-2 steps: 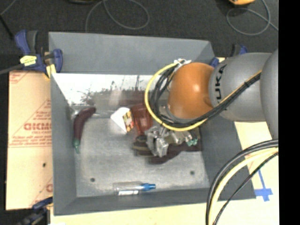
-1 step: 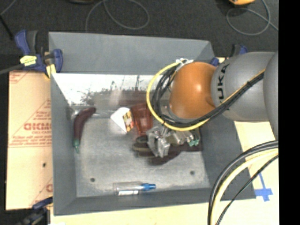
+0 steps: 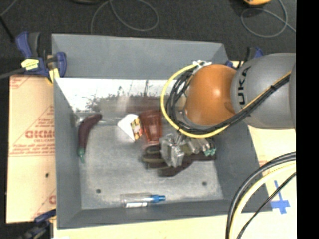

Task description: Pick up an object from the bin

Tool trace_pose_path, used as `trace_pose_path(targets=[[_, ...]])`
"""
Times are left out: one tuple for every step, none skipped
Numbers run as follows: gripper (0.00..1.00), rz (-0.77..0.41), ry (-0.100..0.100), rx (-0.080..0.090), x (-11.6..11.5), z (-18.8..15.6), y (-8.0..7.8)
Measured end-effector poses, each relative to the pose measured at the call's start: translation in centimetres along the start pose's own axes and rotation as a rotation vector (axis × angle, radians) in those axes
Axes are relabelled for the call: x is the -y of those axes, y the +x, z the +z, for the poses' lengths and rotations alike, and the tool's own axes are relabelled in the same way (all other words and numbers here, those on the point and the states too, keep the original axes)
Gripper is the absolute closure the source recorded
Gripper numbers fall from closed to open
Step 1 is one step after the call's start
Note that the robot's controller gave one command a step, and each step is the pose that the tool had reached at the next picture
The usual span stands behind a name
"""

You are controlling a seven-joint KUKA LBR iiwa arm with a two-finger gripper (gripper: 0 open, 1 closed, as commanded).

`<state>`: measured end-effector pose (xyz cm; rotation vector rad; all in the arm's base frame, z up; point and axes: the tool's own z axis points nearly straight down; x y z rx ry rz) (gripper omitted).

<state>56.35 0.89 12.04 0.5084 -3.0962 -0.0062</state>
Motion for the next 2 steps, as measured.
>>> trace_pose_path(targets=[[0.0, 0.022, 0.0, 0.005, -0.49, -1.45, 0.22], [0.0, 0.022, 0.0, 0.005, -0.49, -1.45, 0.23]])
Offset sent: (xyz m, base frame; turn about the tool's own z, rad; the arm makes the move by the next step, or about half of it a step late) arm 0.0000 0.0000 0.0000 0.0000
